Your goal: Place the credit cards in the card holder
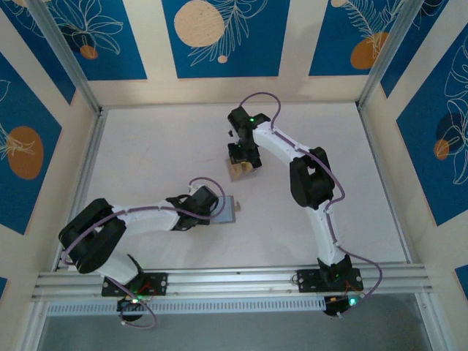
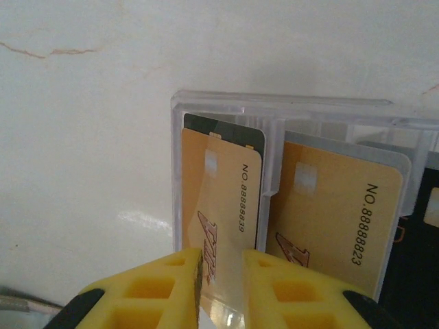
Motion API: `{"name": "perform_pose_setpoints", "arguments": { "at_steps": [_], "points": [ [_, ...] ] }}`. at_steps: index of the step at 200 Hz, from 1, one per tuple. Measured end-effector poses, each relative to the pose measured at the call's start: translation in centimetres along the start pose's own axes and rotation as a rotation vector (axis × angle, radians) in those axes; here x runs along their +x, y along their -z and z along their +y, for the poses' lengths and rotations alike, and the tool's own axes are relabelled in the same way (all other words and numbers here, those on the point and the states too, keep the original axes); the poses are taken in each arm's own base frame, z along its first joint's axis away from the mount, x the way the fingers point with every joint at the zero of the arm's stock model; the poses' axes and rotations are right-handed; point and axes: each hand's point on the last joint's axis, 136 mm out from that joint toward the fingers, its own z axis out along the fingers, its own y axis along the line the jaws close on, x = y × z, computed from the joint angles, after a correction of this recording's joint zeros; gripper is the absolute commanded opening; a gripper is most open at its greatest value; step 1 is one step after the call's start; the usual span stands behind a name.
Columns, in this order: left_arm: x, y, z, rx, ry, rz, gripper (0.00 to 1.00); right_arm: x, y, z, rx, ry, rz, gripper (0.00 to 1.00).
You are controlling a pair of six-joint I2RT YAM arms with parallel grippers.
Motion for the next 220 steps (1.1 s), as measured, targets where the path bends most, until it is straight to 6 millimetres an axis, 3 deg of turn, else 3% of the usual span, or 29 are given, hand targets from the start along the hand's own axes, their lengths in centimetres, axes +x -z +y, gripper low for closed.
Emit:
{"name": "perform_pose_setpoints", "arguments": {
  "at_steps": [220],
  "points": [
    [0.02, -0.04, 0.00, 0.001, 0.000, -0.001, 0.09, -0.10, -0.18, 0.25, 0.018, 0.015, 0.002, 0.24]
  ]
}}
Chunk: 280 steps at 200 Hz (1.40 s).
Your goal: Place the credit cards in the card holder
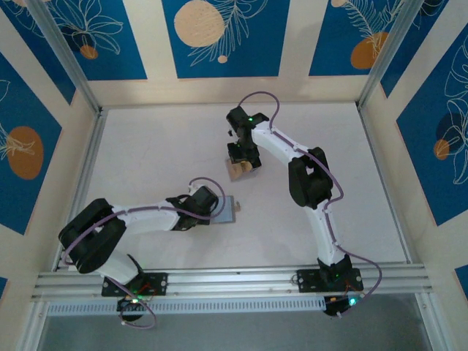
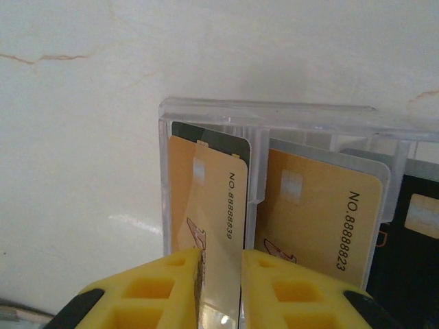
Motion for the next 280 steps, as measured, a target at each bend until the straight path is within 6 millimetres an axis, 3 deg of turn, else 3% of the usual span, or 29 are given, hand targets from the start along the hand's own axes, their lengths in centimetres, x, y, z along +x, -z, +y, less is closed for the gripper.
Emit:
{"name": "perform_pose_setpoints", "arguments": {
  "at_steps": [185, 280],
  "points": [
    [0.0, 0.0, 0.0, 0.002, 0.001, -0.002, 0.09, -0.1, 0.5, 4.2, -0.241, 0.026, 0.012, 0.24],
    [0.0, 0.0, 0.0, 0.003, 0.001, -0.003, 0.09, 0.0, 0.7, 5.2, -0.289, 0.034, 0.017, 0.26]
  ]
}}
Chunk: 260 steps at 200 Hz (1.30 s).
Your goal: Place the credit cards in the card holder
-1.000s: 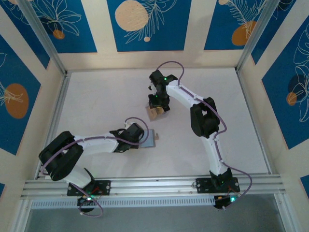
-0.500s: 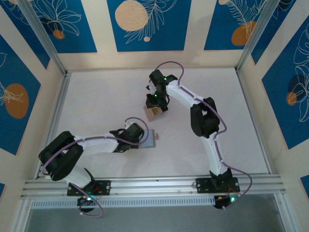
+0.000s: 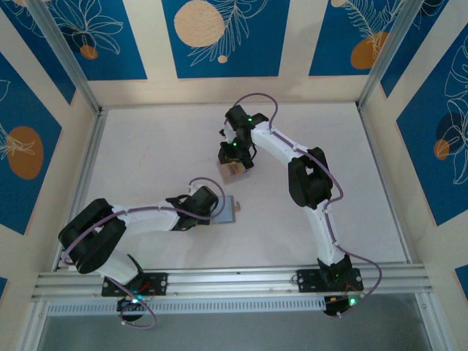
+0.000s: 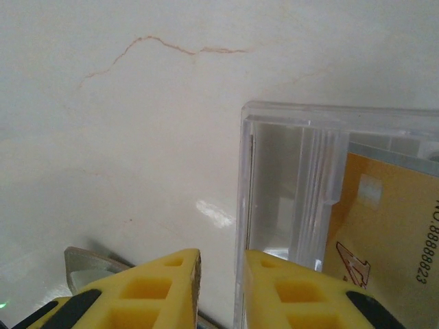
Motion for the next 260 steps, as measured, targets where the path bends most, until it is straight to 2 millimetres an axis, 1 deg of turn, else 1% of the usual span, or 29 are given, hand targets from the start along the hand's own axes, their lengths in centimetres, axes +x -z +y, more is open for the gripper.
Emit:
{"name": "perform_pose_setpoints", "arguments": {
  "at_steps": [46, 120, 144, 172, 192, 211, 237, 260],
  "points": [
    [0.0, 0.0, 0.0, 0.000, 0.000, 0.000, 0.09, 0.3, -0.3, 0.7, -0.038, 0.005, 0.018, 0.31],
    [-0.2, 0.3, -0.2, 0.017, 0.008, -0.004, 0.09, 0.6, -0.4, 1.6, -0.089, 0.009, 0.035, 0.32],
    [-0.4, 0.6, -0.2, 0.057, 0.043, 0.017, 0.10, 0.7, -0.5, 1.7, -0.089, 0.012, 0.037, 0.32],
    [-0.7, 1.3, -0.8, 0.161, 0.108, 0.064, 0.11, 0.7, -0.6, 1.8, -0.089, 0.013, 0.039, 0.32],
    [-1.7, 2.4, -0.9, 0.235, 0.168, 0.066, 0.12, 0.7, -0.6, 1.8, -0.089, 0.013, 0.039, 0.32],
    [-3.0, 2.9, -0.2, 0.288, 0.247, 0.066, 0.12, 0.7, -0.6, 1.8, -0.089, 0.012, 0.039, 0.32],
    [-4.7, 2.5, 0.7, 0.330, 0.348, 0.076, 0.12, 0.7, -0.6, 1.8, -0.090, 0.012, 0.039, 0.32],
    [-6.5, 1.6, 0.6, 0.381, 0.414, 0.094, 0.11, 0.7, -0.6, 1.8, -0.089, 0.012, 0.039, 0.32]
  ]
}}
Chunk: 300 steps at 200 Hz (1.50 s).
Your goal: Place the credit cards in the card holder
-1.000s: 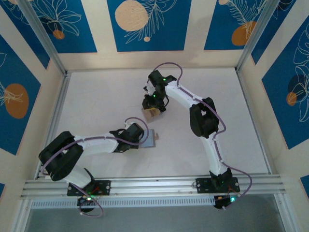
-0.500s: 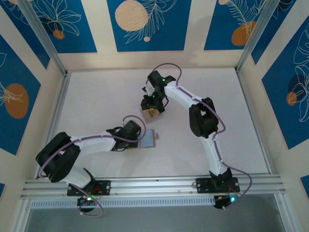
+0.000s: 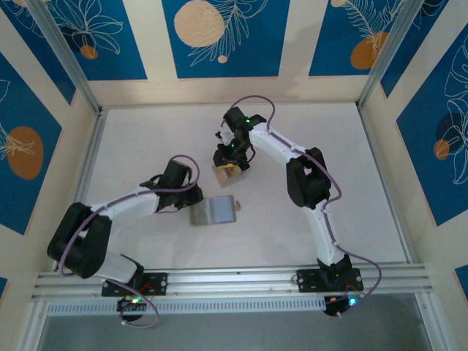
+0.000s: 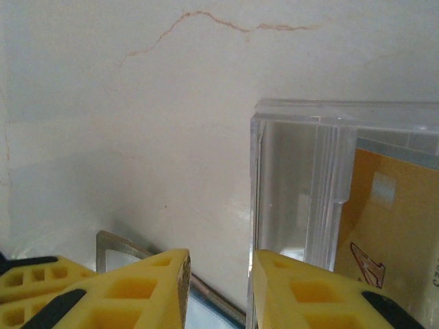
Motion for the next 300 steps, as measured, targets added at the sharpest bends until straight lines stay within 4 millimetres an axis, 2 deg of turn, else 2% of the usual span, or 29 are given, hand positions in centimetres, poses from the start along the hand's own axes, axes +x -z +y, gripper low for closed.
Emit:
{"name": "perform_pose_setpoints", "arguments": {
  "at_steps": [52, 98, 135, 175, 216, 239, 271, 300],
  "points": [
    [-4.1, -4.5, -2.7, 0.126, 0.104, 0.040, 0.08, 0.1, 0.0, 0.2, -0.015, -0.001, 0.004, 0.33],
    [-4.4, -7.8, -2.4, 0.137, 0.146, 0.080, 0.07, 0.7, -0.4, 0.9, -0.068, -0.027, 0.030, 0.32],
    [-4.9, -8.0, -2.5, 0.158, 0.160, 0.077, 0.06, 1.7, -0.9, 0.6, -0.091, -0.056, 0.066, 0.29],
    [-4.9, -8.0, -2.5, 0.161, 0.161, 0.079, 0.06, 1.9, -0.4, -0.6, -0.002, -0.050, 0.043, 0.30],
    [-4.9, -8.0, -2.5, 0.162, 0.161, 0.078, 0.06, 1.0, 1.3, -1.7, 0.136, -0.021, -0.002, 0.23],
    [-4.9, -8.0, -2.5, 0.162, 0.161, 0.077, 0.06, 0.3, 2.0, -1.6, 0.194, 0.008, -0.026, 0.22],
    [-5.0, -8.0, -2.5, 0.163, 0.160, 0.077, 0.06, -0.1, 1.7, -1.2, 0.243, 0.041, -0.030, 0.22],
    [-5.0, -8.0, -2.5, 0.163, 0.160, 0.077, 0.06, -0.2, 0.9, -1.8, 0.280, 0.044, -0.013, 0.25]
  ]
}}
